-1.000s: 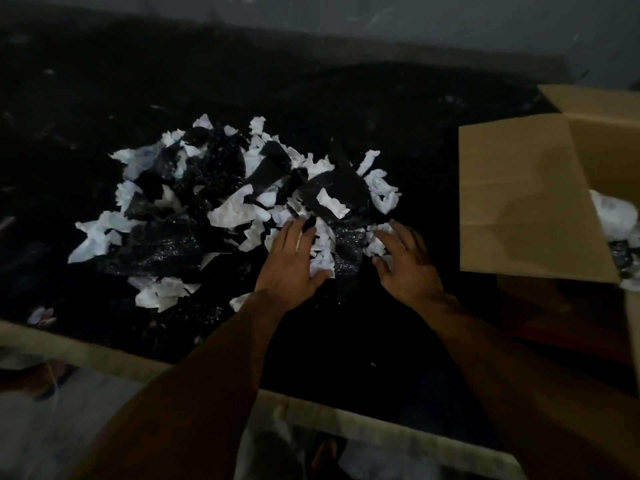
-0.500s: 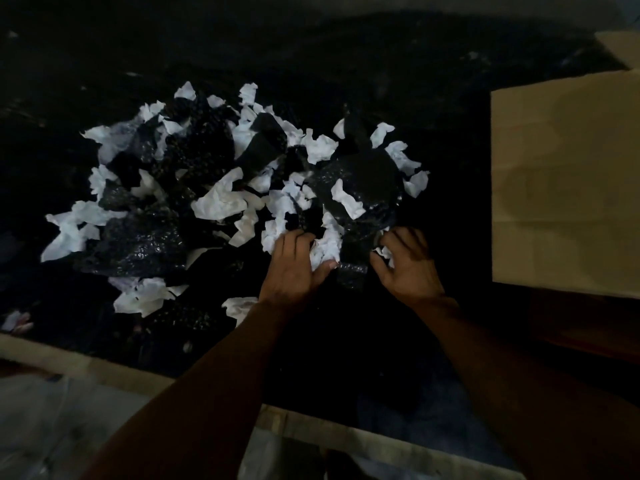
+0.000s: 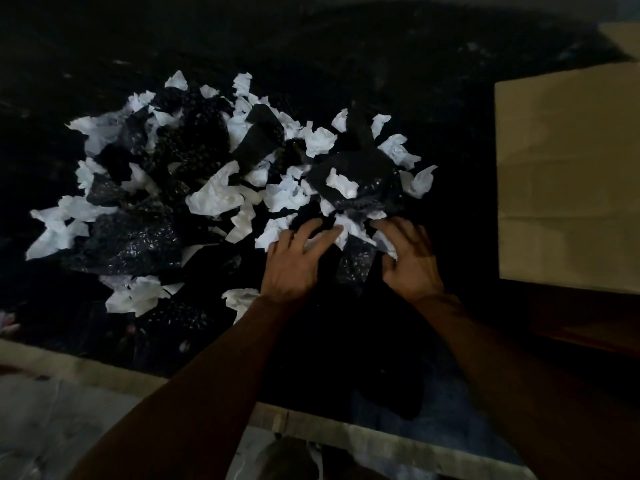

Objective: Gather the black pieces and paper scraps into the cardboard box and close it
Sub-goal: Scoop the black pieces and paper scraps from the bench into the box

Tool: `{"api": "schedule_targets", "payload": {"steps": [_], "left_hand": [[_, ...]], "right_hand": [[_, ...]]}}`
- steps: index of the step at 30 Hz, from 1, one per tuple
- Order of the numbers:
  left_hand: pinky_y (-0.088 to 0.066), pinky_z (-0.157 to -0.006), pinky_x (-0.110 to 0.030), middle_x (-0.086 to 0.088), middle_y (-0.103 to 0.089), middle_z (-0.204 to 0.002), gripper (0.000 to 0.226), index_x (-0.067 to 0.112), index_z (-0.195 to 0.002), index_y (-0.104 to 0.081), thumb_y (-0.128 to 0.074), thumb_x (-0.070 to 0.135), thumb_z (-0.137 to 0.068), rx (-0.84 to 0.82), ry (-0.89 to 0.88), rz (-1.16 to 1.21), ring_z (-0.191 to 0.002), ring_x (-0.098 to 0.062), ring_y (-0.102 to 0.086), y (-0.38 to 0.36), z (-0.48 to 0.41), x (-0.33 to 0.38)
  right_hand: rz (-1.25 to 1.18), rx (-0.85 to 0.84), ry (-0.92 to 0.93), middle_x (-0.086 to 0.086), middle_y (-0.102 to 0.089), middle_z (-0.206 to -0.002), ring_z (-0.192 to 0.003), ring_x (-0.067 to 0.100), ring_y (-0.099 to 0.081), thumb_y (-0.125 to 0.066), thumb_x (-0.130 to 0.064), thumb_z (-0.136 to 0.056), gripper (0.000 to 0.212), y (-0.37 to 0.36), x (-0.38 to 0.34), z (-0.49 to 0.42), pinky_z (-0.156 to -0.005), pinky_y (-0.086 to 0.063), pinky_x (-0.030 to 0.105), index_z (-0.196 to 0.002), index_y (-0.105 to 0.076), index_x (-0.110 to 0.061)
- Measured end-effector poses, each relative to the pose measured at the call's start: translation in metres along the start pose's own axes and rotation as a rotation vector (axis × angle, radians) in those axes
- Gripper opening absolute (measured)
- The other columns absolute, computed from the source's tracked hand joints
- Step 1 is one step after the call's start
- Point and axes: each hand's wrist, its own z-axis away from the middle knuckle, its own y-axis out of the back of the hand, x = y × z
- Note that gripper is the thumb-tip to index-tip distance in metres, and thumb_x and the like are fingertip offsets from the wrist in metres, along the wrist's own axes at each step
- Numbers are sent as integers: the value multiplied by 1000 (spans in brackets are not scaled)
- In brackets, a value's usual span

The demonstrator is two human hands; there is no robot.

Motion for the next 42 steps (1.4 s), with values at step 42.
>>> {"api": "schedule_targets", "payload": {"steps": [42], "left_hand": [[-39,-78,-40,-8,-57,-105,37,15,-99,-60,-48,46,-82,52,107,-79,-98,-33,-51,-11,3,5]], "right_hand": [[136,-29,-158,10,-57,-99,-94,33,-53,-53,-55,-80,41,-13,-13,0,-82,-47,39,-83,-67,-17]]}}
